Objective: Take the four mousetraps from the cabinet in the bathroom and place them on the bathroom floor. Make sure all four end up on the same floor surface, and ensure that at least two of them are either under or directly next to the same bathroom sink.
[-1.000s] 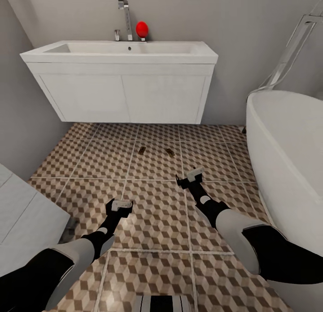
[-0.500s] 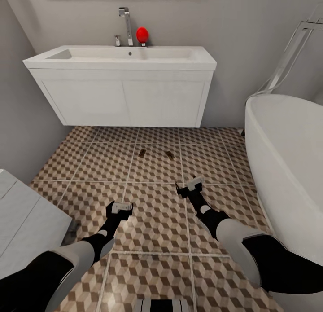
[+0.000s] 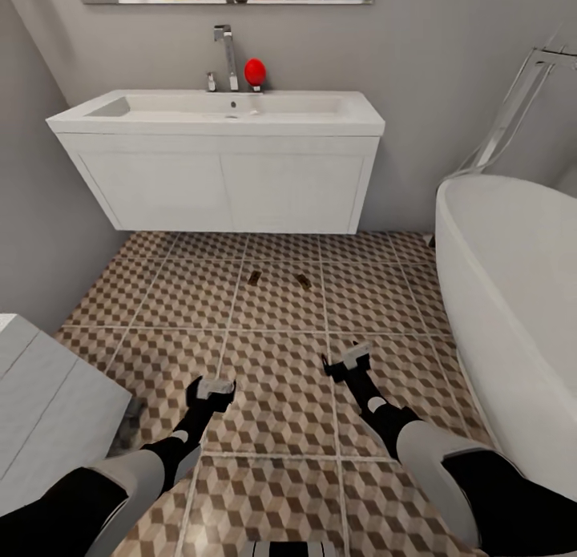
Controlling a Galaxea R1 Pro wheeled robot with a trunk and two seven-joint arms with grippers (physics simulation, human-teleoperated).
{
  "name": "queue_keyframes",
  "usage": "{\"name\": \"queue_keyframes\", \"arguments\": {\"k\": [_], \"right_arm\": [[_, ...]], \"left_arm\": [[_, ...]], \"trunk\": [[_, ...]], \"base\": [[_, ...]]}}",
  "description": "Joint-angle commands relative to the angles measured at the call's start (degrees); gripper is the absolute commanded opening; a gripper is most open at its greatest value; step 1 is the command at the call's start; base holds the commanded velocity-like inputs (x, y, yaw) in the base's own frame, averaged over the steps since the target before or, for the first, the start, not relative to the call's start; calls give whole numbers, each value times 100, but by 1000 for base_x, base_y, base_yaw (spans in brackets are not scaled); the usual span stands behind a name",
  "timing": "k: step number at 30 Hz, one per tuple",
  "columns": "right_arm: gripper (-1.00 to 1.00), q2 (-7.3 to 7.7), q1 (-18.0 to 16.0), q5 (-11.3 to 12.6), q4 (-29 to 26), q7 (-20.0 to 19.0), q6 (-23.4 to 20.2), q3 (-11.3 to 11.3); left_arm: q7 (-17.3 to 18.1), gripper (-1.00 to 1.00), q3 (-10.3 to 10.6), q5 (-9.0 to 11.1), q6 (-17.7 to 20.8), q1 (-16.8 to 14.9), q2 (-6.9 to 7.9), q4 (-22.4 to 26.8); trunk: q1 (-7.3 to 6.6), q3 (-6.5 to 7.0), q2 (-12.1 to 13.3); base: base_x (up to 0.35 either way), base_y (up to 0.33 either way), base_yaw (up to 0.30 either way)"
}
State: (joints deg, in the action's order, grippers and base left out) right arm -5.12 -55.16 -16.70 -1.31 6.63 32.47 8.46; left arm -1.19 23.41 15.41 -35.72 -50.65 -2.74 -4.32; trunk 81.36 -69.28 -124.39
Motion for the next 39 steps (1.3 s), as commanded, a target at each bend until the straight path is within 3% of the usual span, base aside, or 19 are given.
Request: {"name": "queue_keyframes", "arguments": {"k": [1, 7, 16, 39], "right_arm": [[100, 2, 14, -30, 8, 61, 34, 44], [100, 115, 230, -29, 8, 73, 183, 42], [100, 368, 465, -14, 5, 75, 294, 42], [100, 399, 480, -9, -1, 76, 316, 42]], "left_arm": [[-12, 100, 50, 31, -36, 14, 10, -24], [-12, 100, 50, 32, -38, 185, 118, -25], [-12, 100, 50, 33, -40, 269, 132, -25], [-12, 100, 50, 33, -23, 285, 108, -25]], "trunk": [[-23, 15, 40], [-155, 123, 280], [-353, 284, 641], [-858, 697, 1564]], "base": [[0, 0, 0], [0, 0, 0], [0, 0, 0], [0, 0, 0]]}}
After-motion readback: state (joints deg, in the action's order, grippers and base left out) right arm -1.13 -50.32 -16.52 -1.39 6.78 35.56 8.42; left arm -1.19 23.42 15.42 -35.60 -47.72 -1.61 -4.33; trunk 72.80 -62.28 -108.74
